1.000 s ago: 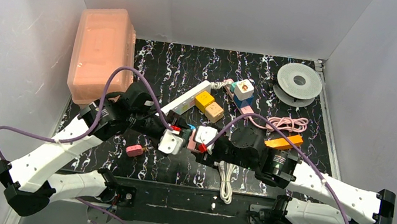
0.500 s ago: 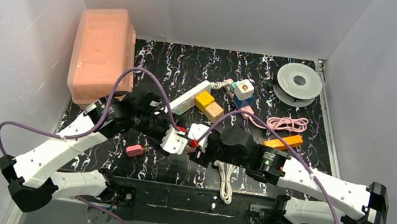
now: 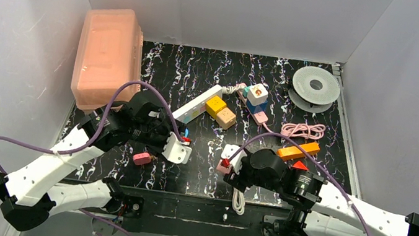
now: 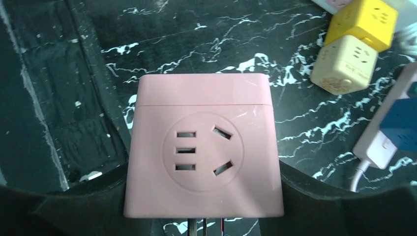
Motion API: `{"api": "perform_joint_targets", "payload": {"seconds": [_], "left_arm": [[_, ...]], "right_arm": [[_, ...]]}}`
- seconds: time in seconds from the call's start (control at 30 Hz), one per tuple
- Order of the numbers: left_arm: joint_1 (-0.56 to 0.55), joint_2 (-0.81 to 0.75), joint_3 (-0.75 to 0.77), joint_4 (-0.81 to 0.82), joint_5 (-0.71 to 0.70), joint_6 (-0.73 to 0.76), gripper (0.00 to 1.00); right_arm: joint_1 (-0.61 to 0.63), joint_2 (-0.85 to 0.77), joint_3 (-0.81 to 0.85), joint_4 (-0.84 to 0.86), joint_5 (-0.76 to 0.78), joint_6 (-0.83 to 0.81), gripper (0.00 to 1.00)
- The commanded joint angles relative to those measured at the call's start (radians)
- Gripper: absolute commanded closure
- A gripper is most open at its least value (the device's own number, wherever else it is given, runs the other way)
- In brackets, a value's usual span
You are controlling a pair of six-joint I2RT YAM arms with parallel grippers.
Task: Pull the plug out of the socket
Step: Place the plug at the center of the board.
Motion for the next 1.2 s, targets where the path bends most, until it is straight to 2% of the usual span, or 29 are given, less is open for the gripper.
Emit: {"api": "perform_joint_targets", "payload": {"seconds": [0.0, 0.1, 0.2, 0.3, 0.4, 0.6, 0.8, 0.97, 1.17], "left_arm": [[-0.001, -0.013, 0.034, 0.000, -0.025, 0.007, 1.00], [-0.001, -0.014, 0.032, 0.015, -0.013, -0.011, 1.00], [0.000, -0.007, 0.042, 0.021, 0.001, -0.027, 1.00], [0.000, -0.008, 0.045, 0.024, 0.011, -0.036, 1.00], [-0.001, -0.021, 0.041, 0.025, 0.018, -0.035, 1.00], [-0.002, -0.042, 0.036, 0.026, 0.022, -0.046, 1.00], [-0.001, -0.074, 0.024, 0.045, 0.046, -0.074, 1.00], [-0.002, -0.115, 0.003, 0.054, 0.068, -0.074, 1.00], [-0.001, -0.133, 0.004, 0.046, 0.073, -0.085, 1.00]], "right_arm": [[-0.010, -0.057, 0.001, 0.097, 0.134, 0.022, 0.99], [-0.069, -0.020, -0.003, 0.105, 0.158, 0.092, 0.99], [-0.187, 0.076, 0.047, 0.068, 0.160, 0.235, 0.99], [-0.302, 0.207, 0.157, -0.043, 0.164, 0.414, 0.99], [-0.371, 0.349, 0.257, -0.193, 0.147, 0.519, 0.99], [-0.389, 0.493, 0.317, -0.266, 0.138, 0.616, 0.99], [-0.378, 0.579, 0.361, -0.265, 0.018, 0.688, 0.99], [-0.323, 0.701, 0.434, -0.305, 0.070, 0.752, 0.99], [-0.320, 0.782, 0.483, -0.278, 0.086, 0.741, 0.99]]}}
